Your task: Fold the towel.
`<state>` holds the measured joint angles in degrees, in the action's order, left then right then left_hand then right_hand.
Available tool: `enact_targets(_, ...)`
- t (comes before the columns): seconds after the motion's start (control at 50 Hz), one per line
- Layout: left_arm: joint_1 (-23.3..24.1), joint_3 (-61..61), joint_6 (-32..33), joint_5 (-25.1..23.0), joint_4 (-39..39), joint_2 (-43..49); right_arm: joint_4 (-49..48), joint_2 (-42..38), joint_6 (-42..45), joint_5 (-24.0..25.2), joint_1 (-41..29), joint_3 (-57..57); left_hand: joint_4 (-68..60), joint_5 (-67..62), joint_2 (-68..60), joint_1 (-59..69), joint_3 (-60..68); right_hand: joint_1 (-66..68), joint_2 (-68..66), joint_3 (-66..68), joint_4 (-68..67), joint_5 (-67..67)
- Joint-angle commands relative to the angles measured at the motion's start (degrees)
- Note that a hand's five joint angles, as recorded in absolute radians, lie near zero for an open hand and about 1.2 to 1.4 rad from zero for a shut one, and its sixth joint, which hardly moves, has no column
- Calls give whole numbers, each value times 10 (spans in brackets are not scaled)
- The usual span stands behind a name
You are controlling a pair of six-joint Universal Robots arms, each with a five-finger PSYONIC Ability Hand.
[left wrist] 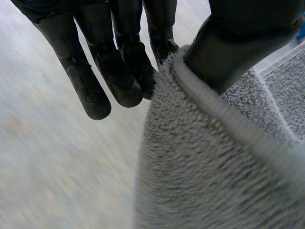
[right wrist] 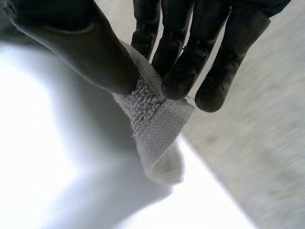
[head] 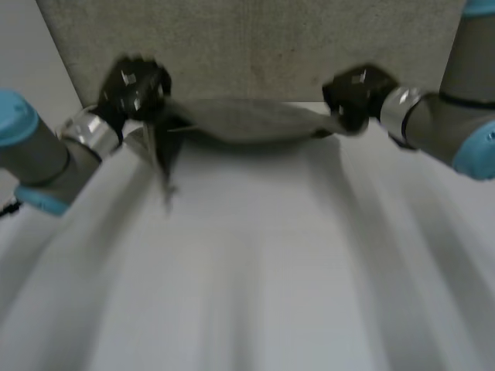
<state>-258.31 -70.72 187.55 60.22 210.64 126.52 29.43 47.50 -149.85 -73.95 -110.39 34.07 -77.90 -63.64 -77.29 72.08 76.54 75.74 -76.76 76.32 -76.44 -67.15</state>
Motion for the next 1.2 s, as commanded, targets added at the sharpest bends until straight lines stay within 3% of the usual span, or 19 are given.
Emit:
enact_targets(0.02, 0, -114, 76, -10, -22, 0, -107, 115, 24, 6, 17, 242, 86, 43, 80, -28, -72, 43, -32, 37, -36, -28)
enact_targets(0.08, 0, -122, 96, -7, -29, 3, -157, 153, 23, 3, 29, 308, 135, 93, 129, -77, -122, 43, -32, 37, -36, -28)
enact_targets(0.12, 0, -130, 127, 0, -31, 7, -171, 165, 23, 0, 33, 331, 282, 240, 276, -224, -269, 43, -32, 37, -36, -28)
enact_targets(0.28, 2, -134, 142, 61, -26, 28, -191, 201, 14, 1, 53, 412, 372, 329, 366, -314, -359, 43, -32, 37, -36, -28)
enact_targets(0.44, 3, -128, 142, 126, -26, 43, -245, 248, -19, 0, 113, 484, 399, 357, 393, -341, -386, 43, -32, 37, -36, -28)
enact_targets(0.68, 2, -186, 143, 133, -43, 15, -292, 248, -84, -1, 160, 506, 399, 357, 393, -341, -386, 43, -32, 37, -36, -28)
enact_targets(0.78, 2, -194, 143, 134, -44, 7, -309, 247, -84, -29, 160, 508, 398, 355, 391, -339, -384, 43, -32, 37, -36, -28)
enact_targets(0.86, 0, -190, 143, 141, -50, -4, -324, 247, -81, -51, 163, 507, 366, 323, 360, -308, -352, 43, -32, 37, -36, -28)
enact_targets(0.88, -1, -188, 143, 146, -56, -9, -329, 247, -80, -60, 167, 506, 269, 226, 263, -211, -255, 43, -32, 37, -36, -28)
enact_targets(0.9, -1, -188, 143, 146, -56, -9, -329, 247, -80, -60, 167, 506, 268, 225, 262, -210, -255, 43, -32, 37, -36, -28)
enact_targets(0.92, -3, -187, 143, 147, -63, -17, -329, 248, -79, -64, 170, 506, 45, 2, 39, 13, -31, 43, -32, 37, -36, -28)
enact_targets(0.96, -4, -185, 144, 146, -73, -28, -327, 248, -78, -62, 172, 506, -20, -63, -26, 79, 34, 43, -32, 37, -36, -28)
enact_targets(1.2, -34, -223, 142, 138, -116, -175, -319, 321, -61, -52, 172, 552, -21, -64, -27, 79, 35, 43, -32, 37, -36, -28)
